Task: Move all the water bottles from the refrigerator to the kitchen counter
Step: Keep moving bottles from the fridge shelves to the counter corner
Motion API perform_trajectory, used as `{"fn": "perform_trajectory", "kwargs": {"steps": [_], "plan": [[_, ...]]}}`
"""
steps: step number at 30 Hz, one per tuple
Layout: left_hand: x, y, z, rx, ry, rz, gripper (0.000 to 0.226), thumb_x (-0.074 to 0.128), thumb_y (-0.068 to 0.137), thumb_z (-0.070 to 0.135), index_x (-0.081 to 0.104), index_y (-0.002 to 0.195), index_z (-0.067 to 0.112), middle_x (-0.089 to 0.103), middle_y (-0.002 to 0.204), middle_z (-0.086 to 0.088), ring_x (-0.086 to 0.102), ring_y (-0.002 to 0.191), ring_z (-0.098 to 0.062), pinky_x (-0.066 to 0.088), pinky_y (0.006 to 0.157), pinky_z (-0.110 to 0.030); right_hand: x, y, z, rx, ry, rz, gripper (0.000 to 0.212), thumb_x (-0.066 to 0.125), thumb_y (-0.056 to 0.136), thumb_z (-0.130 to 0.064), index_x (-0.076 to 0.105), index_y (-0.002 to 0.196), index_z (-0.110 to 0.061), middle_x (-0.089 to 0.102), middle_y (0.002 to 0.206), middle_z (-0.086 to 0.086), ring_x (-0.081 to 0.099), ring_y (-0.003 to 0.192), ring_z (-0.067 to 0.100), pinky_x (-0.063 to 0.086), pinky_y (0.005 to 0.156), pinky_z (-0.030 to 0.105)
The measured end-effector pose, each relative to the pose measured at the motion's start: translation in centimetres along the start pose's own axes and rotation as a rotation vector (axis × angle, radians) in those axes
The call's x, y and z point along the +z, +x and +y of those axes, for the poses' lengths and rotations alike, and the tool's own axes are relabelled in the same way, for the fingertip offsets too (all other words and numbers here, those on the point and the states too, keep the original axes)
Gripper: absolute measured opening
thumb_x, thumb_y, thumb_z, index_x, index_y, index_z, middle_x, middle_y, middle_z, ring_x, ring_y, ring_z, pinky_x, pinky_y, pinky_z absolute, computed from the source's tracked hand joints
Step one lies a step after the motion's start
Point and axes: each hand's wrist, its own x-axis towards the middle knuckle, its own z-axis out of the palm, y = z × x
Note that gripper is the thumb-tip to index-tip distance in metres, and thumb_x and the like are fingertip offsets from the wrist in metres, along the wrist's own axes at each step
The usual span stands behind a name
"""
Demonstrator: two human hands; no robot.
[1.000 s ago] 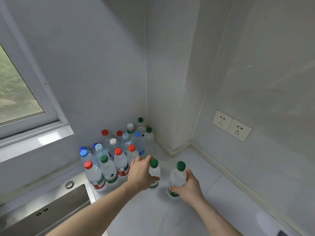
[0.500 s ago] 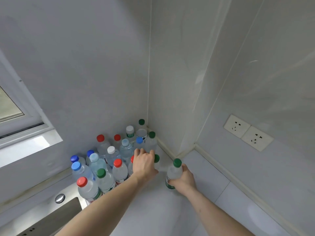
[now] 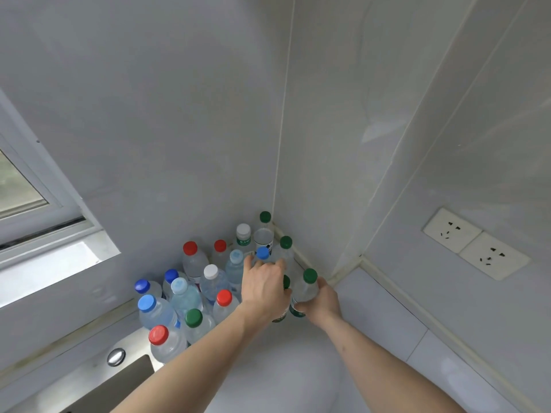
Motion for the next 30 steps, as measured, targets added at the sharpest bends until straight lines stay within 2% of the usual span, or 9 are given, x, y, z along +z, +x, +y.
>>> {"fn": "perform_trajectory", "kwargs": {"steps": [2, 4, 8, 11, 14, 17, 20, 24, 30], "plan": [[-0.3, 0.0, -0.3, 0.008, -0.021, -0.006, 0.017, 0.070, 0.087, 0.036, 0.064, 0.100, 0.027, 0.070, 0.087, 0.004, 0.065, 0.093, -0.023, 0.025, 0.117, -0.045, 0.5, 0.4, -0.8, -0.024, -0.004, -0.004, 0.042, 0.086, 0.075, -0.014, 0.057, 0.101, -0.028, 0.070, 0.098, -0.004, 0.068, 0.096, 0.024, 0.055, 0.077, 0.031], [-0.2, -0.1, -0.5, 0.008, -0.041, -0.009, 0.010, 0.070, 0.087, 0.031, 0.063, 0.092, 0.026, 0.069, 0.084, 0.004, 0.064, 0.088, -0.022, 0.028, 0.115, -0.043, 0.9, 0.7, -1.3, -0.054, -0.005, -0.002, 0.032, 0.082, 0.079, -0.011, 0.059, 0.093, -0.029, 0.071, 0.092, -0.006, 0.068, 0.092, 0.023, 0.056, 0.075, 0.031], [0.5, -0.1, -0.6, 0.009, -0.084, 0.023, 0.014, 0.069, 0.092, 0.032, 0.065, 0.104, 0.027, 0.072, 0.098, 0.004, 0.065, 0.094, -0.021, 0.032, 0.110, -0.036, 0.7, 0.6, -1.8, -0.062, -0.023, -0.033, 0.042, 0.076, 0.085, -0.005, 0.045, 0.080, -0.033, 0.066, 0.086, -0.010, 0.064, 0.088, 0.021, 0.055, 0.074, 0.034], [0.6, -0.1, -0.5, 0.020, -0.064, 0.015, 0.025, 0.071, 0.090, 0.039, 0.065, 0.111, 0.028, 0.071, 0.102, 0.007, 0.065, 0.097, -0.020, 0.034, 0.106, -0.035, 0.3, 0.3, -1.2, -0.037, 0.015, -0.039, 0.047, 0.085, 0.077, -0.009, 0.053, 0.105, -0.029, 0.068, 0.109, -0.006, 0.067, 0.105, 0.023, 0.059, 0.088, 0.039], [0.3, -1.0, -0.7, 0.035, -0.075, 0.023, 0.044, 0.075, 0.083, 0.051, 0.062, 0.120, 0.031, 0.069, 0.114, 0.010, 0.063, 0.107, -0.021, 0.036, 0.106, -0.037, -0.5, -1.2, -0.2, -0.049, 0.107, -0.002, 0.082, 0.094, 0.069, -0.016, 0.049, 0.138, -0.022, 0.063, 0.129, -0.007, 0.062, 0.117, 0.018, 0.053, 0.095, 0.032], [-0.2, -3.3, -1.3, 0.069, -0.173, 0.088, 0.051, 0.078, 0.079, 0.050, 0.065, 0.124, 0.031, 0.067, 0.127, 0.010, 0.062, 0.112, -0.023, 0.041, 0.106, -0.040, -1.9, -4.4, 1.2, -0.063, 0.218, 0.040, 0.081, 0.086, 0.078, -0.013, 0.044, 0.146, -0.027, 0.052, 0.130, -0.014, 0.053, 0.124, 0.010, 0.048, 0.105, 0.029], [-0.7, -7.1, -1.2, 0.154, -0.296, 0.127, 0.050, 0.079, 0.079, 0.044, 0.066, 0.126, 0.032, 0.064, 0.132, 0.012, 0.062, 0.113, -0.022, 0.048, 0.098, -0.038, -3.9, -8.6, 4.3, -0.077, 0.244, 0.065, 0.081, 0.080, 0.083, -0.019, 0.040, 0.152, -0.034, 0.045, 0.145, -0.018, 0.043, 0.143, 0.009, 0.039, 0.120, 0.036], [-0.7, -12.3, 0.2, 0.282, -0.336, 0.018, 0.052, 0.075, 0.085, 0.042, 0.060, 0.135, 0.038, 0.053, 0.144, 0.017, 0.052, 0.127, -0.015, 0.046, 0.105, -0.035, -7.4, -16.3, 9.4, -0.077, 0.225, 0.095, 0.081, 0.073, 0.091, -0.026, 0.031, 0.156, -0.049, 0.031, 0.157, -0.031, 0.031, 0.147, -0.006, 0.030, 0.125, 0.029], [0.5, -18.1, 7.1, 0.480, -0.336, -0.152, 0.051, 0.072, 0.088, 0.037, 0.056, 0.137, 0.041, 0.048, 0.150, 0.017, 0.050, 0.134, -0.015, 0.040, 0.111, -0.035, -10.3, -27.8, 16.6, -0.047, 0.174, 0.181, 0.079, 0.069, 0.095, -0.028, 0.027, 0.157, -0.051, 0.020, 0.163, -0.035, 0.022, 0.151, -0.011, 0.025, 0.127, 0.028]]}}
